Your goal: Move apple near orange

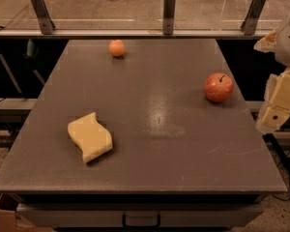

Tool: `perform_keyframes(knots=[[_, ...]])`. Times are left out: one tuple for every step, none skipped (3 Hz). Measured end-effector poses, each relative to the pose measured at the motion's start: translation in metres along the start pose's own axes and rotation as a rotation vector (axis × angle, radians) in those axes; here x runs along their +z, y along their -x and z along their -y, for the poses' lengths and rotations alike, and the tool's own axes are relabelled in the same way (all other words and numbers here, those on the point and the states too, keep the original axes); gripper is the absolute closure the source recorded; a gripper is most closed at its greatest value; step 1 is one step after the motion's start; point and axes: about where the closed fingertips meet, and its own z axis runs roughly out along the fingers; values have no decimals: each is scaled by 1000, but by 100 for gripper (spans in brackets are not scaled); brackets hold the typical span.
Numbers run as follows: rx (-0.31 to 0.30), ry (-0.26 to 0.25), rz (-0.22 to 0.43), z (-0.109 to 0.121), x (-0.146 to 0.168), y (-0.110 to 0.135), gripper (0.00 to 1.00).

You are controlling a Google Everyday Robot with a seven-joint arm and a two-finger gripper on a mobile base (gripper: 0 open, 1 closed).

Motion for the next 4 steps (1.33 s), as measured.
perform_keyframes(knots=[[0, 0, 0, 0, 0, 0, 0], [0, -14, 17, 6, 3, -2, 0], [13, -32, 89, 35, 22, -8, 0], [43, -6, 194, 76, 59, -10, 0]])
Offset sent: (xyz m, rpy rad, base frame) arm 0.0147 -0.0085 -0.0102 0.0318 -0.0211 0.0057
